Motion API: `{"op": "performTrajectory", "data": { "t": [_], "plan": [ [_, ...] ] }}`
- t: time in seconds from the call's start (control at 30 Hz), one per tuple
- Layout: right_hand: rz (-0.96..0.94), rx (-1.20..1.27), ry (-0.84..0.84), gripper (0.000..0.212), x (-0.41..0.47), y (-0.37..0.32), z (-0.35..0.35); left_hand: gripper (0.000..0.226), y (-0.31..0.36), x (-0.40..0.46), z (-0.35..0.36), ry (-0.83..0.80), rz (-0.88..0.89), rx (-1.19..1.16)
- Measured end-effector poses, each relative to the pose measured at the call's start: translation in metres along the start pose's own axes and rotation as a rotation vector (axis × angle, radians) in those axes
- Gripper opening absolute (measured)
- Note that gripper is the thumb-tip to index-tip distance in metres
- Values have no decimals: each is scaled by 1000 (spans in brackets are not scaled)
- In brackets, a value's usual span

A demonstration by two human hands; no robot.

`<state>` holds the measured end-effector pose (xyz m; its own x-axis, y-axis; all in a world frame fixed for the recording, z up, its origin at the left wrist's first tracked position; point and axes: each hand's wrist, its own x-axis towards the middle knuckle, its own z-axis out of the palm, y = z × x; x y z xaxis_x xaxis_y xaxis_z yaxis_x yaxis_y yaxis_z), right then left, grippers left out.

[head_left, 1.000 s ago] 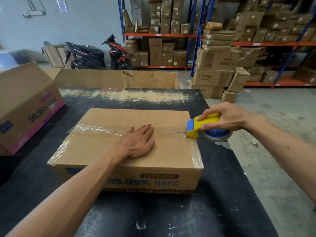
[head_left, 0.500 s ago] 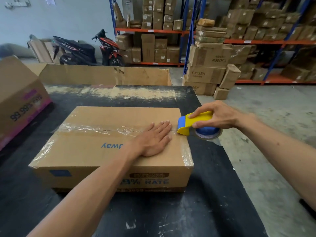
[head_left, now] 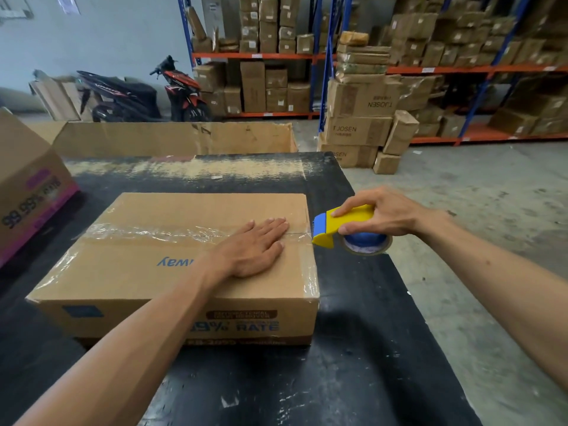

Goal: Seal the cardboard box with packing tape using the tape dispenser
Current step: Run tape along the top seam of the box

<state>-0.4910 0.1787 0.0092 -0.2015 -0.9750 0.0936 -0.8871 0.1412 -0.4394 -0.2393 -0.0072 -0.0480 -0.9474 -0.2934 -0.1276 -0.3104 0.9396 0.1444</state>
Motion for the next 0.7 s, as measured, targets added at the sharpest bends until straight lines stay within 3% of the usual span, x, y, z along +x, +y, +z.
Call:
{"op": "performTrajectory", "data": {
  "t": [0.13,0.3,0.5,0.7],
  "plan": [
    [-1,-30,19,41,0,0,1,82,28,13,-5,19,-111,15],
    [-17,-3,41,53,-9,5,4,103,34,17,10,8,-95,-12],
    [-20,44,55,51,-17,8,-13,105,31,19,11,9,-83,-4],
    [-85,-160,-7,56,-6,4,-5,87,31,21,13,13,-62,38]
  ]
}}
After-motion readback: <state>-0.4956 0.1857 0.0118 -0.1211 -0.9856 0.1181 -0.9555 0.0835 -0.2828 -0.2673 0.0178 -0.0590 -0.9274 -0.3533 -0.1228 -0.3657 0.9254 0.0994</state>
